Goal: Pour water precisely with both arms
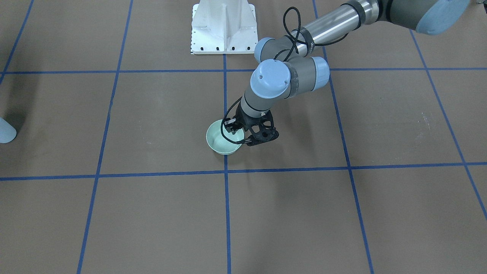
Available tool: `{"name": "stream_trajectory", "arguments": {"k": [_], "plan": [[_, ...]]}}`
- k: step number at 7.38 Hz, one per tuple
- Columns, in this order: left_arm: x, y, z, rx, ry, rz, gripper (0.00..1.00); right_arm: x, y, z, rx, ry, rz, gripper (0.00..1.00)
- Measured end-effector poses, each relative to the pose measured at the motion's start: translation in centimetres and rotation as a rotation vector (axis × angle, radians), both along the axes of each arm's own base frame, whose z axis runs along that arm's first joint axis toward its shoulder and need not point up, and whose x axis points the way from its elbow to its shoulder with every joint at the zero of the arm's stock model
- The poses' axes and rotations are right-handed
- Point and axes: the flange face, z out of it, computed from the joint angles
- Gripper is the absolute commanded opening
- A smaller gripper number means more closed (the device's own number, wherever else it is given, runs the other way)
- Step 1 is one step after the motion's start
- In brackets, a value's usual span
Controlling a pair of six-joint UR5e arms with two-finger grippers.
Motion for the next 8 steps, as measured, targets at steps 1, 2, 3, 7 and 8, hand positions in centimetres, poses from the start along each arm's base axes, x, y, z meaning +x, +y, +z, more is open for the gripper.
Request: {"name": "stream_trajectory", "arguments": {"k": [1,2,3,7,8], "plan": [[-1.2,-0.4,-1.1,0.015,0.020,-0.014,1.00,0.0,-0.2,-0.4,0.009,-0.001,0.000,1.00],[-3.3,-1.1,-2.6,0.035,0.048,-0.038,1.00,0.0,-1.0,-1.5,0.033,0.000,0.000,1.00],[-5.4,-1.4,-3.9,0.048,0.066,-0.060,1.00,-0.2,-2.4,-3.1,0.065,0.005,-0.004,1.00],[-10.7,-0.5,-5.9,0.059,0.079,-0.099,1.00,-1.6,-3.4,-5.0,0.140,0.012,-0.013,1.00],[-12.1,-0.5,-5.5,0.056,0.074,-0.112,1.00,-1.5,-1.0,-2.9,0.188,0.044,0.004,1.00]]}}
